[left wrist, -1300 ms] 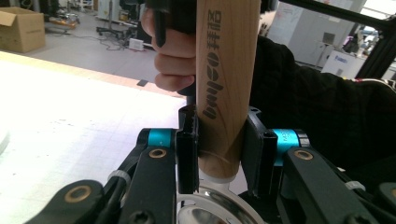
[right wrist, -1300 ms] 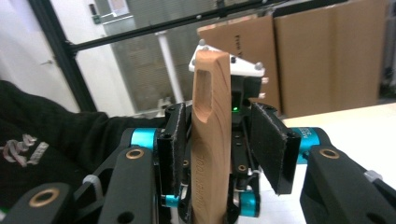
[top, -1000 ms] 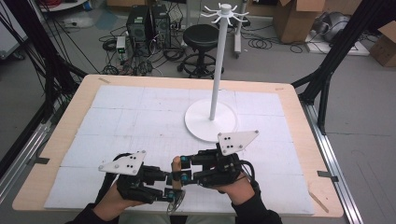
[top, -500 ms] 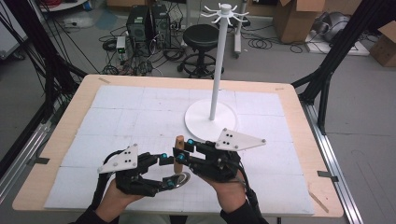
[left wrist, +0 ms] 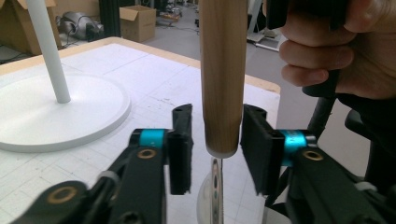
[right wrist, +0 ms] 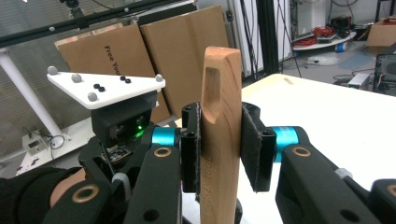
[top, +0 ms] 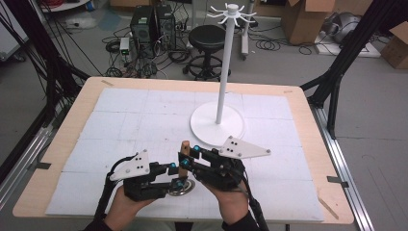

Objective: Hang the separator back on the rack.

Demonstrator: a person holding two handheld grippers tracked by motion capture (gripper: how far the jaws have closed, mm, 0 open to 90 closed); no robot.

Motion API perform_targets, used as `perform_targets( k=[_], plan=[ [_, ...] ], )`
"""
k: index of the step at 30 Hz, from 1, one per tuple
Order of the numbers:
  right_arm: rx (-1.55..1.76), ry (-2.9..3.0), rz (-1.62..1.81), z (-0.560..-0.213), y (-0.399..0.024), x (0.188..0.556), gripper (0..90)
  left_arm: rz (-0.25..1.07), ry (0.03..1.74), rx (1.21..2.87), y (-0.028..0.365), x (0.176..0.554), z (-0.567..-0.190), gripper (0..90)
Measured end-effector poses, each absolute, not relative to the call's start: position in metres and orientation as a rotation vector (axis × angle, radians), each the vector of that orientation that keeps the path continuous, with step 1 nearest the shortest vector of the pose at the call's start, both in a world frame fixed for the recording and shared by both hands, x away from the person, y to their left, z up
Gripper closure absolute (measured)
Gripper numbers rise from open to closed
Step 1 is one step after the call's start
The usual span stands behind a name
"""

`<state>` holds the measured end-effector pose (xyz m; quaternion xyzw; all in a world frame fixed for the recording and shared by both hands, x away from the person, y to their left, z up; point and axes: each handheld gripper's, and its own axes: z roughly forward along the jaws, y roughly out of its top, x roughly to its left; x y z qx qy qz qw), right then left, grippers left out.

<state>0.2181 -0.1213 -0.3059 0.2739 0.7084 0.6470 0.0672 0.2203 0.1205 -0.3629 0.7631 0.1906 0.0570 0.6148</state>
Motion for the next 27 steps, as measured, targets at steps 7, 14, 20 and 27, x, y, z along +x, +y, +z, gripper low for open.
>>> perform_targets(
  k=[7, 14, 20, 27],
  plan=[
    [0.847, 2.132, 1.959, -0.309, -0.122, 0.218, 71.0, 0.096, 0.441, 1.763, 0.121, 0.221, -0.363, 72.9],
    [0.604, 2.181, 2.097, -0.306, -0.133, 0.219, 38.3, 0.004, 0.353, 1.712, 0.127, 0.222, -0.359, 73.1],
    [0.358, 2.334, 2.154, -0.303, -0.142, 0.228, 42.1, -0.07, 0.247, 1.707, 0.125, 0.22, -0.356, 73.1],
    [0.268, 2.403, 2.227, -0.315, -0.14, 0.236, 63.9, -0.112, 0.201, 1.71, 0.122, 0.218, -0.355, 73.1]
  ],
)
